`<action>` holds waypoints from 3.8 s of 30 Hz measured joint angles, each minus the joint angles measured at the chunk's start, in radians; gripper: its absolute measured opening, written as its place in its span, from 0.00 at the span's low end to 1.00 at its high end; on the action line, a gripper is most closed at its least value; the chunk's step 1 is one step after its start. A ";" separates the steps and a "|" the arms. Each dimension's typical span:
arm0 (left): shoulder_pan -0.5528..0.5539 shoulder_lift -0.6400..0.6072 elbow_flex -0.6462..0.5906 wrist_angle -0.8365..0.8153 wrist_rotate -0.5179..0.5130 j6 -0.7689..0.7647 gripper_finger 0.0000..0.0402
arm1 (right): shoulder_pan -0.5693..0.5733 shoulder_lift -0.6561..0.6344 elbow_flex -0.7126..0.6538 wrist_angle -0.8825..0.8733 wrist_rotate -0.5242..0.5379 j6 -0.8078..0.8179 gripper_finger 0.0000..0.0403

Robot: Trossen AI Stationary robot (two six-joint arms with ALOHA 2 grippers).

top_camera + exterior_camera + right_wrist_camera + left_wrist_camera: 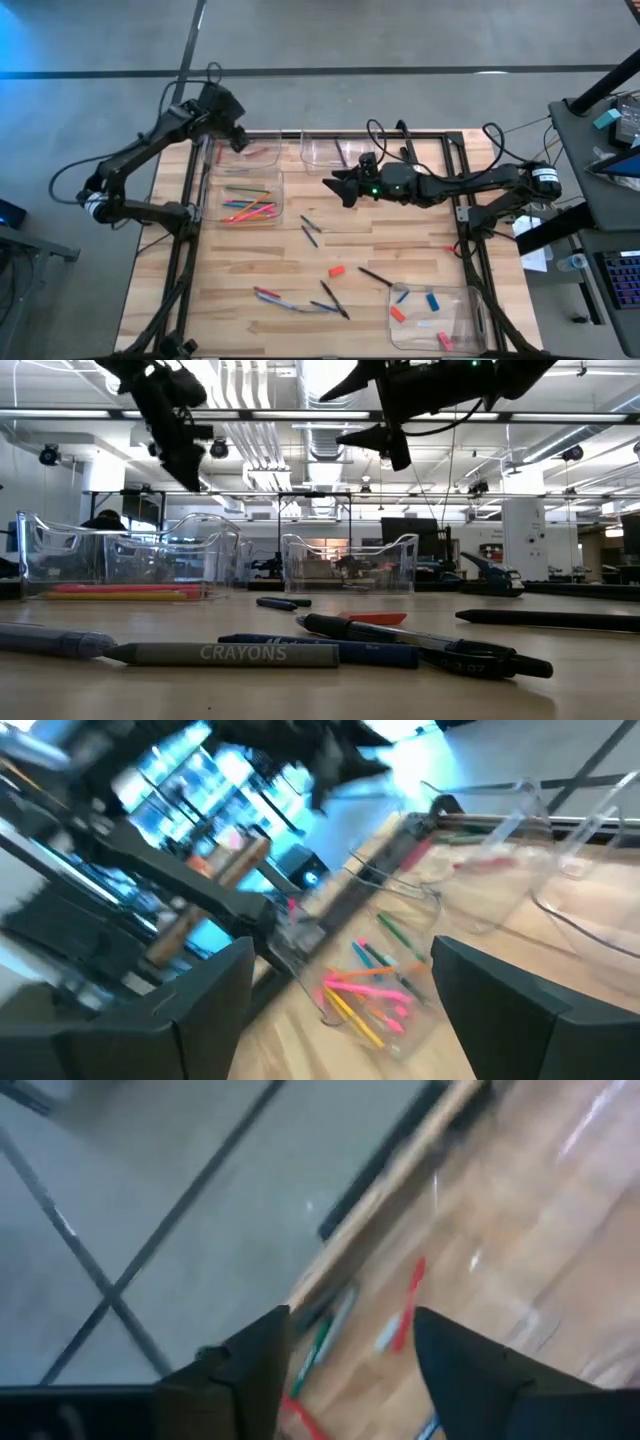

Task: Sort crayons/erasers/pens/pencils in bins
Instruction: Put the red crayon into the top left transparent bin, then put the green crayon into the top left transparent bin

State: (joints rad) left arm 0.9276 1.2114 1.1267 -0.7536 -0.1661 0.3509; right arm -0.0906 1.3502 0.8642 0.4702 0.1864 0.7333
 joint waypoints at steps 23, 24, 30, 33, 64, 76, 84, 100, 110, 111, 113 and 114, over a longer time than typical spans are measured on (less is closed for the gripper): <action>-0.041 -0.357 -0.129 0.525 0.608 -0.581 0.55 | 0.073 0.477 0.365 -0.571 -0.109 -0.213 0.66; -0.041 -0.363 -0.136 0.527 0.608 -0.582 0.55 | 0.073 0.501 0.377 -0.570 -0.109 -0.219 0.64; -0.040 -0.395 -0.168 0.529 0.608 -0.606 0.55 | 0.071 0.631 0.404 -0.575 -0.099 -0.268 0.58; -0.040 -0.414 -0.189 0.526 0.608 -0.633 0.55 | 0.073 0.679 0.411 -0.599 -0.094 -0.219 0.55; -0.040 -0.378 -0.248 0.538 0.608 -0.686 0.55 | 0.131 0.711 0.440 -0.787 -0.056 -0.393 0.16; -0.046 -0.385 -0.249 0.544 0.608 -0.687 0.55 | 0.099 0.705 0.446 -0.741 -0.055 -0.350 0.51; -0.046 -0.383 -0.250 0.544 0.608 -0.712 0.55 | 0.082 0.705 0.442 -0.723 -0.067 -0.336 0.44; -0.047 -0.395 -0.250 0.543 0.608 -0.715 0.55 | 0.064 0.687 0.441 -0.738 -0.104 -0.374 0.04; -0.047 -0.391 -0.250 0.543 0.619 -0.720 0.55 | 0.021 0.481 0.432 -0.808 -0.045 -0.367 0.04; -0.047 -0.386 -0.250 0.543 0.620 -0.719 0.55 | 0.012 0.455 0.434 -0.802 -0.045 -0.367 0.04; -0.047 -0.373 -0.250 0.544 0.631 -0.719 0.55 | -0.006 0.409 0.437 -0.777 -0.045 -0.367 0.03; -0.047 -0.362 -0.250 0.544 0.642 -0.719 0.55 | -0.016 0.393 0.436 -0.771 -0.045 -0.367 0.03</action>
State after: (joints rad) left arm 0.8806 0.8490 0.8764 -0.2100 0.4760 -0.3679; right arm -0.1062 1.7429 1.3007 -0.3009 0.1418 0.3664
